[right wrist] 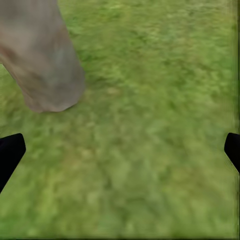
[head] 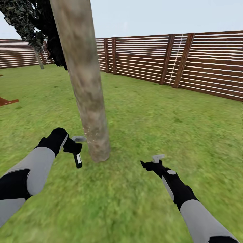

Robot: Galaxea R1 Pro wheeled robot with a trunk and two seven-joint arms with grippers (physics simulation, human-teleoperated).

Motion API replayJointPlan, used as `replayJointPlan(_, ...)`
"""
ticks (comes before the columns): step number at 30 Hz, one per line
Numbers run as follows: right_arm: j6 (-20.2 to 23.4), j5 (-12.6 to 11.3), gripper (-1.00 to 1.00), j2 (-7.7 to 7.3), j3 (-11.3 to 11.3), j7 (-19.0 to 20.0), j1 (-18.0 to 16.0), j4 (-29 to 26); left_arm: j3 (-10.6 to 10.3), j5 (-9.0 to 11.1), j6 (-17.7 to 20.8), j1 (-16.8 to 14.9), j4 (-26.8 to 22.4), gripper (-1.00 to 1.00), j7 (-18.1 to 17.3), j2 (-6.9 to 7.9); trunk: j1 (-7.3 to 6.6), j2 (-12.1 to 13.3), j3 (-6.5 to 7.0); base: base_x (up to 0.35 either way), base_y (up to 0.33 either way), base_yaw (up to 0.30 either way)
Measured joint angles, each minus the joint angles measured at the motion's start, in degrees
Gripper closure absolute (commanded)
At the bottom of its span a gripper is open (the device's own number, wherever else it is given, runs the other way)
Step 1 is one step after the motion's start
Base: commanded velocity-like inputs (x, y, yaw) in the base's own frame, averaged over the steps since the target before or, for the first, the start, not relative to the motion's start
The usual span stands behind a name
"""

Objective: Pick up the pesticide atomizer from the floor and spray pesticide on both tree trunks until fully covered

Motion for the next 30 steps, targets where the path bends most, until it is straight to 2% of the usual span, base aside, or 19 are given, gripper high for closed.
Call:
replayJointPlan(11, 0.0, 0.0, -1.00, -0.01, 0.0, 0.0, 0.0, 0.0, 0.0, 0.0, 0.0, 0.0, 0.0, 1.00, 0.0, 0.01, 0.01, 0.0, 0.00, -0.098, -0.273, 0.249)
replayJointPlan(16, 0.0, 0.0, -1.00, -0.01, 0.0, 0.0, 0.0, 0.0, -0.1, 0.1, 0.0, -0.6, -0.8, 1.00, 0.0, -0.29, 0.00, 0.0, 0.00, -0.056, -0.093, 0.063)
replayJointPlan(17, 0.0, 0.0, -1.00, -0.01, 0.0, 0.1, 0.0, 0.0, -0.2, 0.2, 0.1, -1.6, -1.0, 1.00, 0.0, -0.38, 0.00, 0.0, 0.01, -0.003, -0.004, 0.003)
replayJointPlan(19, 0.0, 0.0, -1.00, -0.01, 0.0, 0.1, 0.0, 0.0, -0.4, 0.2, 0.2, -6.4, 0.9, 1.00, 0.1, -0.39, -0.01, 0.0, 0.01, -0.001, -0.001, 0.001)
replayJointPlan(21, 0.0, 0.0, -1.00, -0.01, 0.0, 0.1, 0.0, 0.0, -0.5, 0.3, 0.2, -14.4, 7.5, 1.00, 0.1, -0.40, -0.01, 0.0, 0.01, 0.000, 0.000, 0.000)
replayJointPlan(23, 0.0, 0.0, -1.00, -0.01, 0.0, 0.1, 0.0, 0.0, -0.8, -0.2, 0.2, -17.7, 10.1, 1.00, 0.2, -0.39, -0.01, 0.0, 0.01, 0.000, 0.000, 0.000)
replayJointPlan(25, 0.0, 0.0, -1.00, -0.01, 0.0, 0.1, 0.0, 0.0, -1.2, -0.5, 0.1, -18.5, 10.9, 1.00, 0.3, -0.19, 0.00, 0.0, 0.00, 0.000, 0.000, 0.000)
replayJointPlan(27, 0.0, 0.0, -1.00, -0.01, 0.0, 0.1, 0.0, -0.1, -1.5, -1.0, 0.1, -17.5, 11.0, 1.00, 0.4, 0.59, 0.00, 0.0, -0.01, 0.000, 0.000, 0.000)
replayJointPlan(30, 0.0, 0.0, -1.00, -0.01, 0.0, 0.1, 0.0, 0.0, -1.5, -3.4, 0.0, -15.2, 10.8, 1.00, 3.1, 2.95, 0.00, 0.0, -0.01, 0.000, 0.000, 0.000)
